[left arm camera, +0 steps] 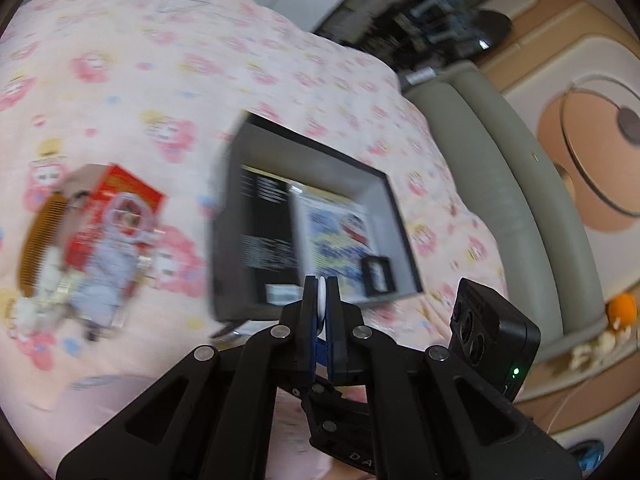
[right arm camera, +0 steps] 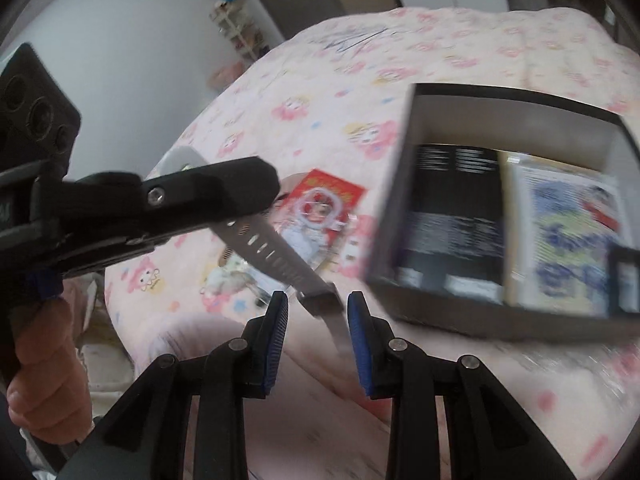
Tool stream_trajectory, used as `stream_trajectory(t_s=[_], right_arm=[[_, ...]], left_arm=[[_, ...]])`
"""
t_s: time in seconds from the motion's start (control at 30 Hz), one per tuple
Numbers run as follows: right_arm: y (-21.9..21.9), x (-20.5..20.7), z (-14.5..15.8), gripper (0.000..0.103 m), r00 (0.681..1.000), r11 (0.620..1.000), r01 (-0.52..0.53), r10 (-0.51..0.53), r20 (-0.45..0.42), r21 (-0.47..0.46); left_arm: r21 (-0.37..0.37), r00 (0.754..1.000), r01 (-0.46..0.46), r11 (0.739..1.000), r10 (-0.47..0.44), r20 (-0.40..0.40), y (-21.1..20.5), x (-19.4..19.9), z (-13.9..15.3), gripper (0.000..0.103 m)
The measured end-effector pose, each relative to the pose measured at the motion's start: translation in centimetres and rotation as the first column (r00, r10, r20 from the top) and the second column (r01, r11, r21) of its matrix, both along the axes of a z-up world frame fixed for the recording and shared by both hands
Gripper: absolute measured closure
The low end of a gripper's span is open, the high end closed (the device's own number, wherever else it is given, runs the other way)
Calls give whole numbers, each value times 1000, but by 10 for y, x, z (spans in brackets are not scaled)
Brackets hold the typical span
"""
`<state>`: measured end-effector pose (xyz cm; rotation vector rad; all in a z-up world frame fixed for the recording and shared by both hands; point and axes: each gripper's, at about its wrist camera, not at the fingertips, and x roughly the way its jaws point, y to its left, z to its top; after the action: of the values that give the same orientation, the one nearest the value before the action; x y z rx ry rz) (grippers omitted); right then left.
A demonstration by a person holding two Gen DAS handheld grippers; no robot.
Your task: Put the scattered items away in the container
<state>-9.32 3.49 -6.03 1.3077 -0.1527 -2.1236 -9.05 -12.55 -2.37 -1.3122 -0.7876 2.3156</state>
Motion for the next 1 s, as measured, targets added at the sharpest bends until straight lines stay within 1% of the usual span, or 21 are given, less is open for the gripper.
stream_trajectory(t_s=[0.13,0.2,0.27,0.37,0.4,0.47,0.5,0.57,0.6,0.67,0.7,0.77,0.8,0.83,0.9,0.97,1.0], right_arm=[[53,9,0,76,997,997,71,-71,-3,-16],[78,11,-3,76,994,993,112,-112,0,-42],[95,8,-11,76,987,986,162,-161,21,-34],[124,3,-26,75,970,971,239,-237,57,-22],[133,1,-33,74,965,967,254,-251,76,-33],[145,-2,-44,74,959,962,266,-257,121,-66],[148,-4,-52,74,954,958,277,-264,143,-77],[151,-7,-61,74,949,951,291,-273,159,-107],[152,-7,-63,74,947,948,296,-275,165,-120],[153,-8,-68,75,944,944,305,-283,170,-122],[154,-9,-70,75,942,944,310,-290,168,-109],[154,-10,-74,75,939,945,319,-304,161,-75],[155,-10,-78,75,936,944,325,-312,163,-60],[158,-12,-81,75,933,942,331,-317,172,-58],[161,-15,-88,75,924,936,344,-325,203,-69],[159,-16,-88,75,927,938,337,-315,203,-83],[159,-16,-86,75,929,939,334,-312,198,-87]], left_arm=[[-40,992,122,992,-120,36,68,-12,-9,102],[-54,985,166,985,-163,63,99,-19,-20,102],[-63,980,183,981,-177,87,118,-22,-31,102],[-40,974,196,980,-190,122,134,-24,-48,102],[-20,971,203,979,-198,134,138,-24,-55,102],[-13,966,214,977,-210,154,144,-24,-64,101],[-19,965,219,976,-213,155,146,-23,-66,99],[-6,963,222,975,-218,156,147,-21,-68,90],[-1,965,219,976,-216,151,145,-19,-67,86],[-13,975,186,982,-183,130,137,-17,-63,84],[-19,982,150,989,-146,118,128,-14,-61,81],[-11,990,51,999,-50,130,109,-11,-65,79],[-10,989,-3,1000,4,149,98,-8,-70,80],[-16,986,-30,999,32,166,92,-6,-75,80],[-9,980,-41,999,42,197,87,-2,-88,80],[1,974,-44,999,42,222,85,2,-97,80],[-11,972,-51,999,52,228,85,4,-99,79]])
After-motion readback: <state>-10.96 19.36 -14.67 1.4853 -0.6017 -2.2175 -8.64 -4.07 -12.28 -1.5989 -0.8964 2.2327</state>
